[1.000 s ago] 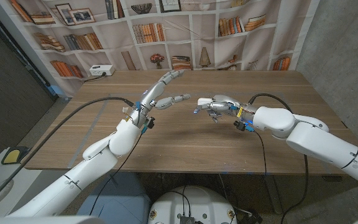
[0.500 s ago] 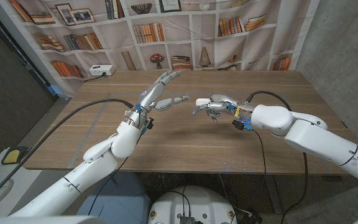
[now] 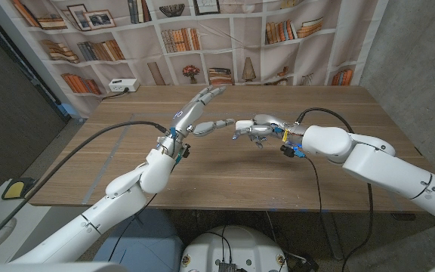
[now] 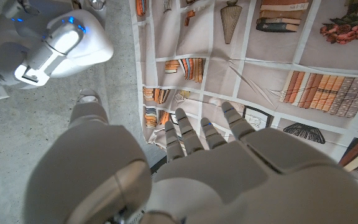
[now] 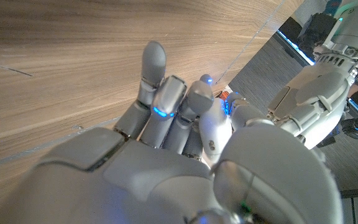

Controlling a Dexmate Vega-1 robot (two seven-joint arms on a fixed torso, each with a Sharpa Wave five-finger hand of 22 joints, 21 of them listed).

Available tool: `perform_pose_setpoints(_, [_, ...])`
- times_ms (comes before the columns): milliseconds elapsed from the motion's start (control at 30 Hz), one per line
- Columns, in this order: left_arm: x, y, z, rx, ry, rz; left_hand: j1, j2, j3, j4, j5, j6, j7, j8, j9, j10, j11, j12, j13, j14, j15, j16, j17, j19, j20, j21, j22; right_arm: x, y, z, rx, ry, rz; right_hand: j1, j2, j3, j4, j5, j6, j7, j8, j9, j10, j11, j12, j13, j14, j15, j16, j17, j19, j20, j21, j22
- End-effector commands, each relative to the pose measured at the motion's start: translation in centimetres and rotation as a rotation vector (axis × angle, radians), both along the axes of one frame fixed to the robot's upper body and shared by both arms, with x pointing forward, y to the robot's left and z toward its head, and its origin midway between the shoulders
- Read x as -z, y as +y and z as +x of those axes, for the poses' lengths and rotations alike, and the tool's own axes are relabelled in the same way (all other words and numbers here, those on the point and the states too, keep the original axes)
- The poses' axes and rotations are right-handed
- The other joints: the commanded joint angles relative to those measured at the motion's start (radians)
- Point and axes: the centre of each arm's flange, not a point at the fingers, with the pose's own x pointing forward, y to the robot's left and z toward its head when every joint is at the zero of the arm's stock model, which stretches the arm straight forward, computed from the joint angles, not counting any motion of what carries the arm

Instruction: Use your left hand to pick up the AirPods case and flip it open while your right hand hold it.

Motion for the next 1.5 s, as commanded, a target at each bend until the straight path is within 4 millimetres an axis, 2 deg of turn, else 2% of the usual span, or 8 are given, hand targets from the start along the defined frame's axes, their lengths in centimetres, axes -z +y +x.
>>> perform_pose_setpoints(33, [0.5,-0.4,0.3,-0.002,0.011,0.01,0.008,-0.004,-0.006,0.0,0.007,-0.005,0.004,0.004,0.002,0.0,-0.001,0.008,0.001,0.006,-0.002,0.004,0.003,0.007,0.005,0.005,0.001,0.1,0.2,0.2,-0.003,0.0,-0.002,0.114,0.123,-0.006,0.001,0.005,0.037,0.032,0.007,0.003,-0.009,-0.007,0.001,-0.002,-0.007,-0.004,-0.001,0.002,-0.002,-0.093,0.004,0.004])
perform_pose_setpoints(467, [1.2,-0.7,0.7,-0.024,0.028,-0.006,0.019,-0.001,-0.008,-0.001,0.027,-0.01,0.006,0.007,0.003,0.002,-0.006,0.012,0.0,0.006,-0.002,0.005,0.003,0.014,0.004,0.007,0.001,0.0,0.6,-0.1,-0.032,0.004,-0.001,0.113,0.123,-0.007,0.002,0.005,0.036,0.031,0.007,0.005,-0.009,-0.009,0.003,-0.006,-0.006,-0.004,0.0,0.002,-0.002,-0.093,0.002,0.0])
perform_pose_setpoints(533, [1.4,-0.9,0.7,-0.01,0.038,-0.012,0.028,0.003,-0.009,-0.002,0.04,-0.04,-0.004,-0.002,0.003,0.001,-0.007,0.014,0.0,0.01,-0.005,0.007,0.004,0.017,0.001,0.007,0.001,0.0,0.7,-0.1,-0.032,0.006,-0.002,0.113,0.123,-0.007,0.002,0.005,0.035,0.031,0.007,0.004,-0.011,-0.01,0.006,0.0,-0.006,-0.004,0.0,0.002,-0.001,-0.093,0.003,0.0])
perform_pose_setpoints(667, [1.5,-1.2,0.7,-0.014,0.034,-0.004,0.033,0.007,-0.01,-0.002,0.05,-0.057,-0.003,-0.003,0.003,0.003,-0.009,0.016,0.0,0.01,-0.006,0.008,0.004,0.018,-0.001,0.007,0.001,0.1,0.7,-0.3,-0.022,0.002,-0.007,0.114,0.123,-0.007,0.002,0.005,0.036,0.031,0.006,0.003,-0.009,-0.008,0.005,-0.004,-0.006,-0.004,0.0,0.002,-0.001,-0.093,0.004,0.001])
perform_pose_setpoints(833, [1.6,-1.4,0.7,-0.007,0.041,-0.004,0.043,0.017,-0.009,-0.001,0.064,-0.051,-0.008,0.004,0.004,0.017,-0.018,0.023,0.0,0.016,-0.014,0.01,0.005,0.022,-0.004,0.008,0.001,0.2,0.9,-0.5,-0.032,0.005,-0.008,0.114,0.123,-0.007,0.002,0.005,0.037,0.031,0.006,0.001,-0.011,-0.008,0.006,-0.004,-0.006,-0.004,0.0,0.002,-0.001,-0.093,0.003,-0.001])
perform_pose_setpoints(1500, [2.0,-2.1,0.5,0.007,0.052,0.013,0.061,0.031,-0.012,0.0,0.094,-0.051,-0.004,0.011,0.004,0.017,-0.019,0.026,0.0,0.018,-0.012,0.011,0.005,0.027,-0.002,0.007,0.001,0.1,2.0,-1.1,-0.032,-0.02,-0.054,0.114,0.123,-0.009,0.003,0.005,0.034,0.032,0.008,0.004,-0.016,-0.01,0.011,-0.008,-0.01,-0.004,0.0,0.002,-0.007,-0.093,0.004,0.0])
